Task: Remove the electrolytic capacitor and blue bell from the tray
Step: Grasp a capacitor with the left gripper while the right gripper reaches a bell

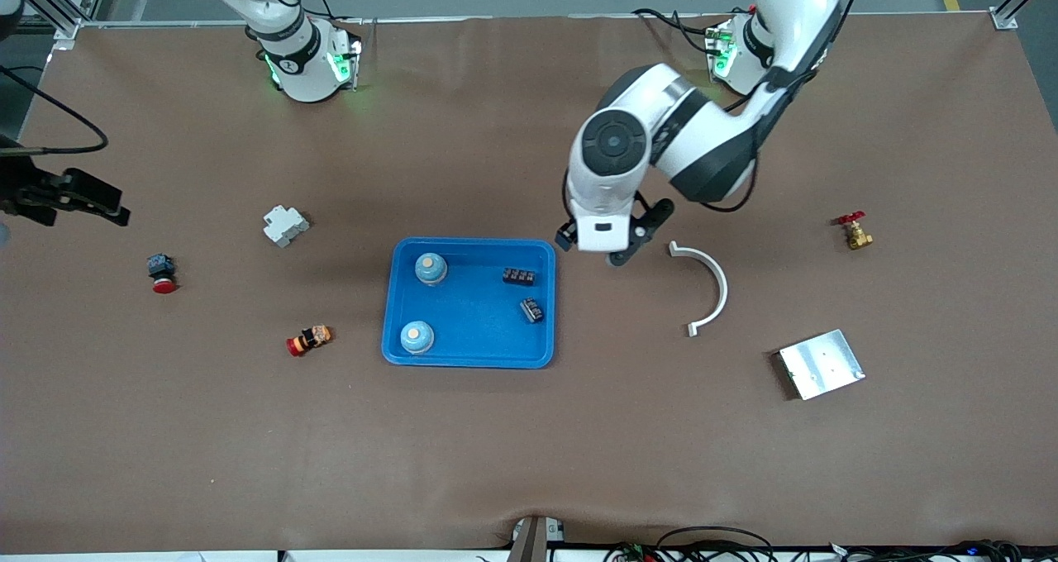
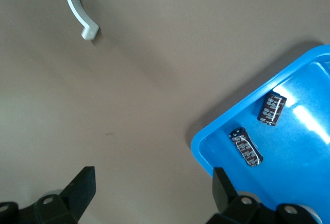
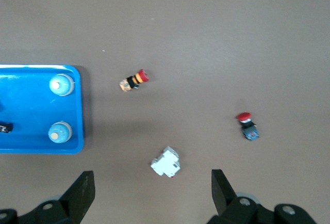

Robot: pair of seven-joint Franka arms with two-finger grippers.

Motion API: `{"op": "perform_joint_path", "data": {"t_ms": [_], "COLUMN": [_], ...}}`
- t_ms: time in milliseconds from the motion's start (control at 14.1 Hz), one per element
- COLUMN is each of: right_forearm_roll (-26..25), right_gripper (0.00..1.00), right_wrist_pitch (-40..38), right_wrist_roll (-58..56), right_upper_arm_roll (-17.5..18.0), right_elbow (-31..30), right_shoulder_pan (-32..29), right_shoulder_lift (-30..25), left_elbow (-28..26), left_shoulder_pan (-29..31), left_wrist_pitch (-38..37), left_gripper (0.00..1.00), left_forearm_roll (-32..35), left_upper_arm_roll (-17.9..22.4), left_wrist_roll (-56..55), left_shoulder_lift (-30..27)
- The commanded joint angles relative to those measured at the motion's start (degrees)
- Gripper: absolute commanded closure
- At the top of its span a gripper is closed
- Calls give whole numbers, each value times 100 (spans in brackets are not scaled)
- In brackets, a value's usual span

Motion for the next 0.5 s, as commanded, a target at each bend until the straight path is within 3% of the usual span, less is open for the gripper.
{"op": "perform_joint_path", "data": {"t_ms": [0, 283, 424], "right_forearm_roll": [113, 113, 113], "right_gripper": [0, 0, 0], "right_wrist_pitch": [367, 676, 668], "right_wrist_roll": [604, 1213, 1213], "right_upper_arm_roll": [-26, -26, -26], "right_elbow": [25, 25, 25], "right_shoulder_pan": [431, 722, 722], "right_shoulder_lift": [402, 693, 702], "left_elbow": [573, 803, 811], "left_shoulder_pan": [-229, -265, -606], "left_wrist_pitch": [313, 1122, 1482], "left_gripper": [0, 0, 0], "left_forearm_roll": [225, 260, 286], "left_upper_arm_roll": [36, 114, 525], "left_wrist_roll": [-892, -1930, -2414], "left_shoulder_lift": [590, 1022, 1101]}}
